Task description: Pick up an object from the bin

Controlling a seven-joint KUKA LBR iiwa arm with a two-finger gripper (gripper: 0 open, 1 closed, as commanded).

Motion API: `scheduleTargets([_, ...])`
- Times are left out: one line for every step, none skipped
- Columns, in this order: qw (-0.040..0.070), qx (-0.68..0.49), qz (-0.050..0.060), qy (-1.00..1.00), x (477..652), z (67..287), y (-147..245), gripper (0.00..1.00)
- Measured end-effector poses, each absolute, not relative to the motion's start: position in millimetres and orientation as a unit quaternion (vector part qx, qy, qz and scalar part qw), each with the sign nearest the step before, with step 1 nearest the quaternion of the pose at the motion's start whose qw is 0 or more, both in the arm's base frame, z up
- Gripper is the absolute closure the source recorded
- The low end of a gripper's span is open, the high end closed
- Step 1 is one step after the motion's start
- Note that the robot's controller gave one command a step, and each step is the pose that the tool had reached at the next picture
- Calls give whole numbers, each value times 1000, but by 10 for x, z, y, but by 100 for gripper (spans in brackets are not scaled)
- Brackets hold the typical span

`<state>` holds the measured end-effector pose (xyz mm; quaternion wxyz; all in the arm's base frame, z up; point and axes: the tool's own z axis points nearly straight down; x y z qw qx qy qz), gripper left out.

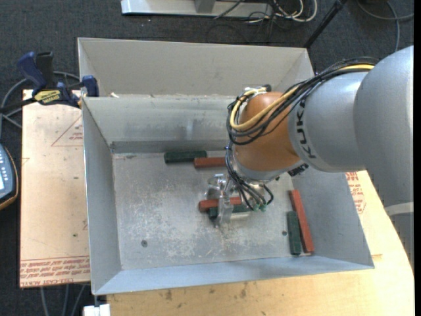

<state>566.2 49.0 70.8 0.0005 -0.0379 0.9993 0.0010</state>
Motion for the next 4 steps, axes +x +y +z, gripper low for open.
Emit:
scheduleTargets([6, -143, 0, 990, 5731, 2232, 606, 100])
scheduleTargets([2, -142, 1, 990, 5718, 2191, 599, 0])
scheduleTargets([-4, -198, 1, 980, 5296, 654, 565, 0])
scheduleTargets([2, -163, -1, 987, 5385, 792, -15, 0])
